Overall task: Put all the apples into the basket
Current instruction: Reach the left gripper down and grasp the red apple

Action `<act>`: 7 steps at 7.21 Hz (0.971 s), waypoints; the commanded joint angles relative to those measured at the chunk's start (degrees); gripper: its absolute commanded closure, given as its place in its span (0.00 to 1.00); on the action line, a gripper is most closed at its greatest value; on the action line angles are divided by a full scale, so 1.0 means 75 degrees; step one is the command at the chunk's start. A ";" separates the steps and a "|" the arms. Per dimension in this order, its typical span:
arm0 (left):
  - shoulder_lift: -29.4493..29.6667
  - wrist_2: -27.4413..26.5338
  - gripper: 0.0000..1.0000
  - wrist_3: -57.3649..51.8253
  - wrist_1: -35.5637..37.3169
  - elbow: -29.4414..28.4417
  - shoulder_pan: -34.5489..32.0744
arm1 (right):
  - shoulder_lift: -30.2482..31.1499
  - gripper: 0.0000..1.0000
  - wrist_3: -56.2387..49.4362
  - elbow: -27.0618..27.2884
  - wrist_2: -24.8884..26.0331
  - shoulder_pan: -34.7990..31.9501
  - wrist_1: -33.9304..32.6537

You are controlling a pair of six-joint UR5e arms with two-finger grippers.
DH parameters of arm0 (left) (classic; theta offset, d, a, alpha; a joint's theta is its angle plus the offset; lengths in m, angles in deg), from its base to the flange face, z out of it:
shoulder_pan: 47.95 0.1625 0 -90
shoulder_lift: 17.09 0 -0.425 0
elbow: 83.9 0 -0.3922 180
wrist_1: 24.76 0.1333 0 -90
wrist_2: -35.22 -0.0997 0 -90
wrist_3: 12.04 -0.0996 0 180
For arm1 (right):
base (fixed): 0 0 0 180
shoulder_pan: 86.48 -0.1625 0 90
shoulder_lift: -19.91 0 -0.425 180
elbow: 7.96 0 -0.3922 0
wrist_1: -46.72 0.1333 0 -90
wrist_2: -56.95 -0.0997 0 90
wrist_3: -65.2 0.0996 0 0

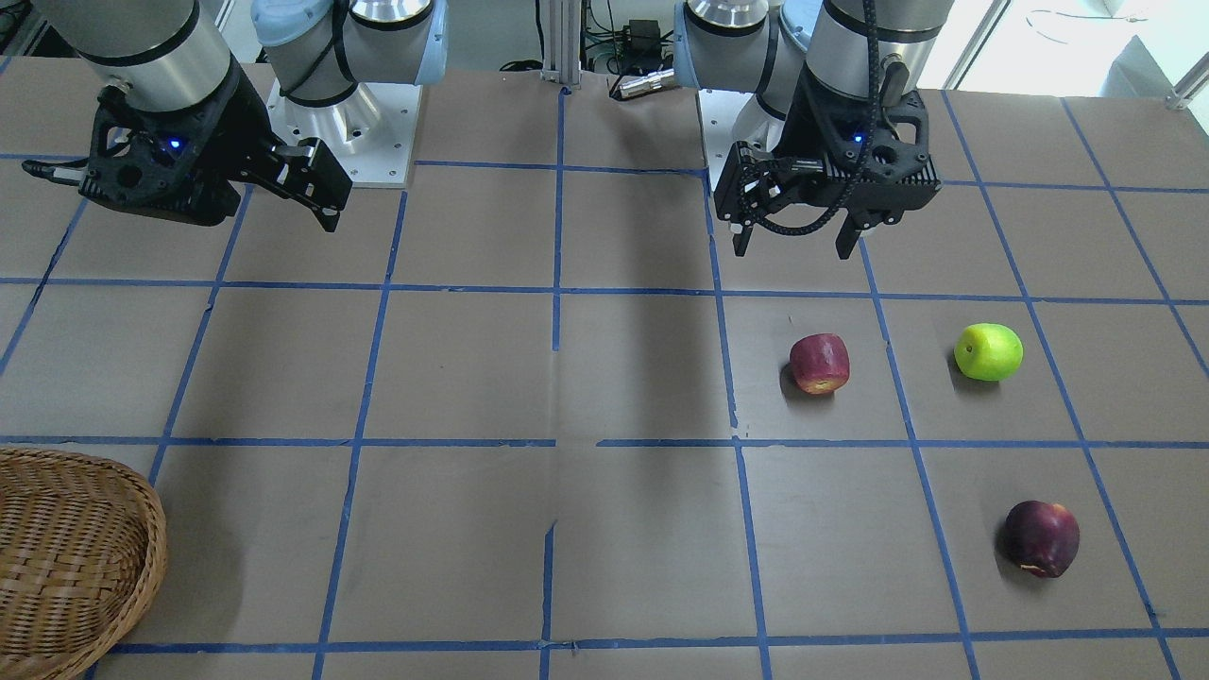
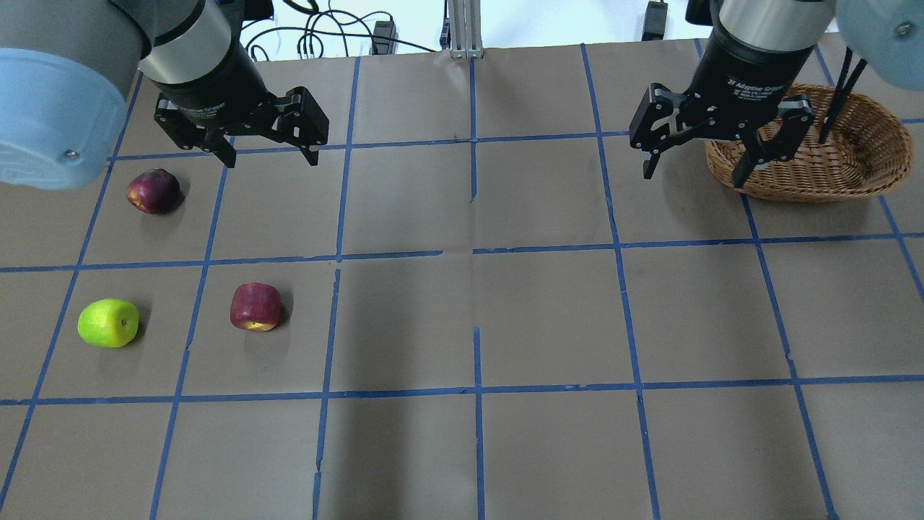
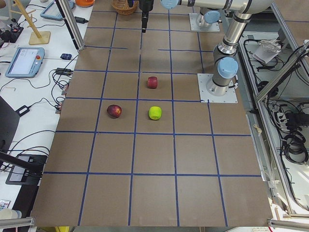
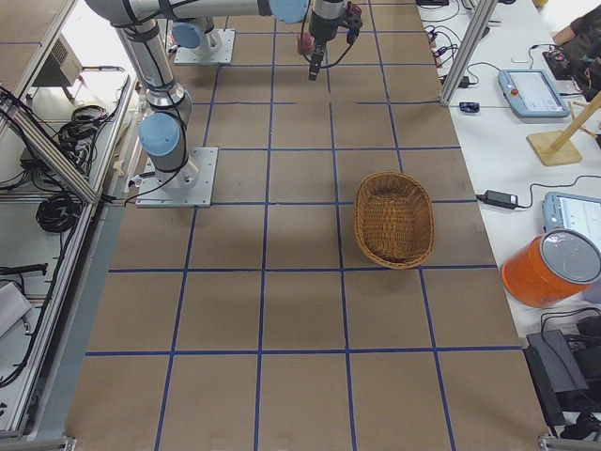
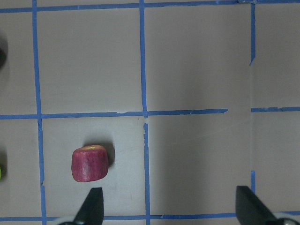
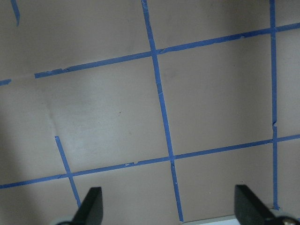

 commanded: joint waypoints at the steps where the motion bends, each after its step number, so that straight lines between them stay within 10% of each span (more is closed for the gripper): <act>1: -0.0001 0.0000 0.00 0.0000 0.0000 0.0012 0.0023 | 0.0012 0.00 0.0013 0.0000 -0.0028 0.0000 -0.0029; 7: -0.0001 0.0011 0.00 -0.0989 0.0070 0.1213 0.1212 | 0.0012 0.00 0.0002 -0.0012 0.0077 0.0000 -0.0017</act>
